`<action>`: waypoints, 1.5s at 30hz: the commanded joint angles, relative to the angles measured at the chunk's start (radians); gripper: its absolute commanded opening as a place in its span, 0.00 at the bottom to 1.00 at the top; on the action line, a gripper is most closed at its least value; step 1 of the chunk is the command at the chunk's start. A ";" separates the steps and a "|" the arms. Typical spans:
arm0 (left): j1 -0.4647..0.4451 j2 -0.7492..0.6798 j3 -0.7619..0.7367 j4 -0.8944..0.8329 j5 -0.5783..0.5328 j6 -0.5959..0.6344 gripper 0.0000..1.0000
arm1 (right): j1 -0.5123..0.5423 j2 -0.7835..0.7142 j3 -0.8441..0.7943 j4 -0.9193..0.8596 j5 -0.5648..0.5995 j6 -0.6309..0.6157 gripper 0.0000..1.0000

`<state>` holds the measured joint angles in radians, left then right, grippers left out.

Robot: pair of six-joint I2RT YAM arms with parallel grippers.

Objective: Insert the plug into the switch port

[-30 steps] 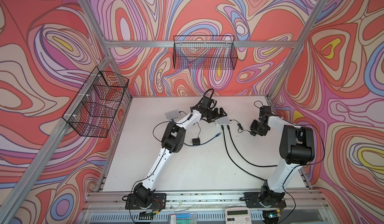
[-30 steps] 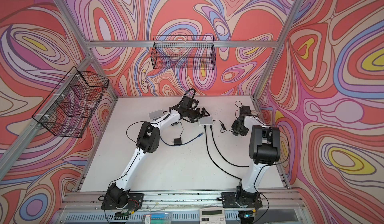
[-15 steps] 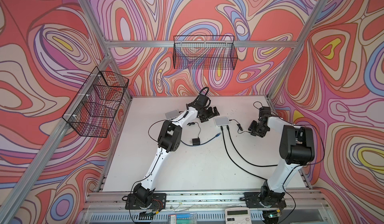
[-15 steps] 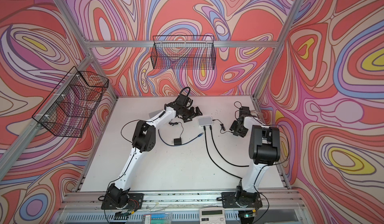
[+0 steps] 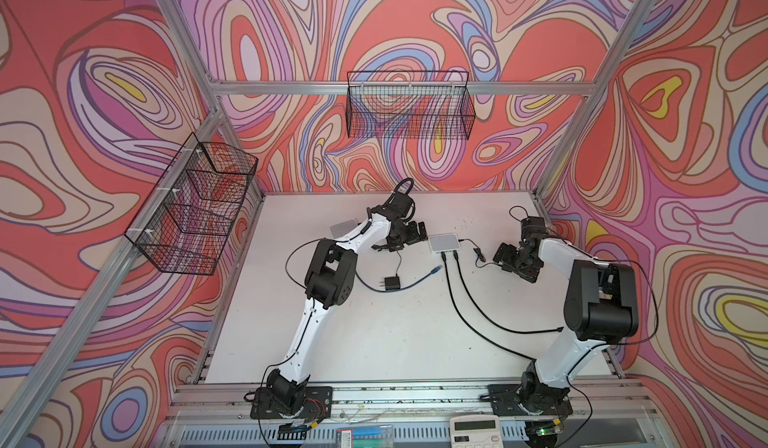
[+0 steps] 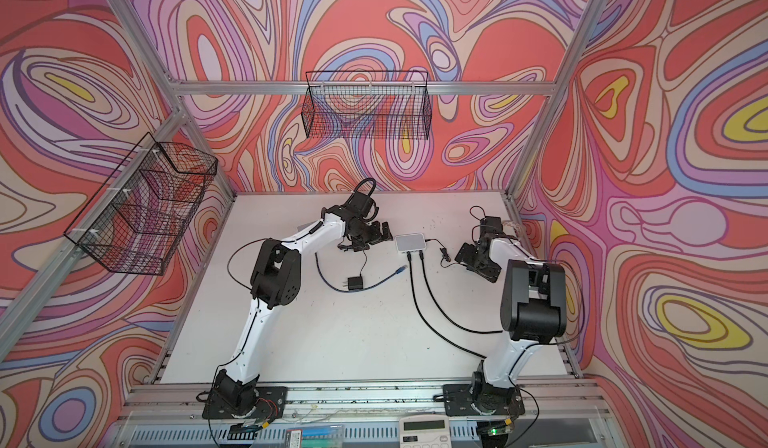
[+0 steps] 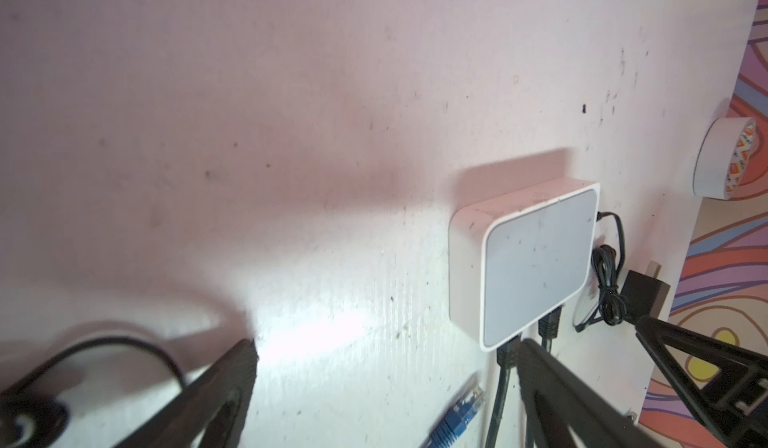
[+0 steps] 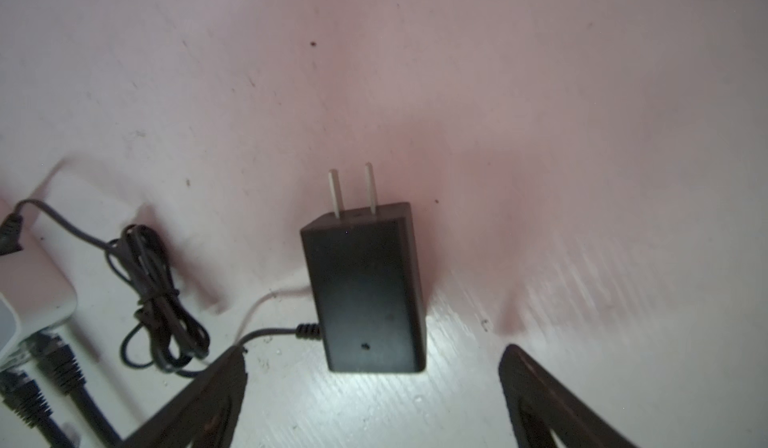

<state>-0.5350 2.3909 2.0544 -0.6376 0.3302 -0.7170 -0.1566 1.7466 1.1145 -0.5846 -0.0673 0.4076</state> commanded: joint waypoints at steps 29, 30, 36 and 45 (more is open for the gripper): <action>-0.052 -0.934 -0.679 0.117 -0.421 0.166 1.00 | 0.001 -0.519 -0.160 0.285 -0.309 -0.091 0.98; -0.052 -0.974 -0.713 0.126 -0.445 0.176 1.00 | 0.003 -0.550 -0.181 0.324 -0.320 -0.086 0.98; -0.051 -1.144 -0.847 0.101 -0.686 0.238 1.00 | 0.036 -0.678 -0.330 0.576 -0.295 -0.079 0.98; -0.048 -1.295 -0.938 0.116 -0.904 0.379 1.00 | 0.253 -0.637 -0.265 0.544 -0.072 -0.301 0.98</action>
<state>-0.5827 1.1194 1.1210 -0.5301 -0.4522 -0.4072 0.0231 1.0794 0.7784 -0.0273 -0.2401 0.2321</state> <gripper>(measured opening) 0.999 0.984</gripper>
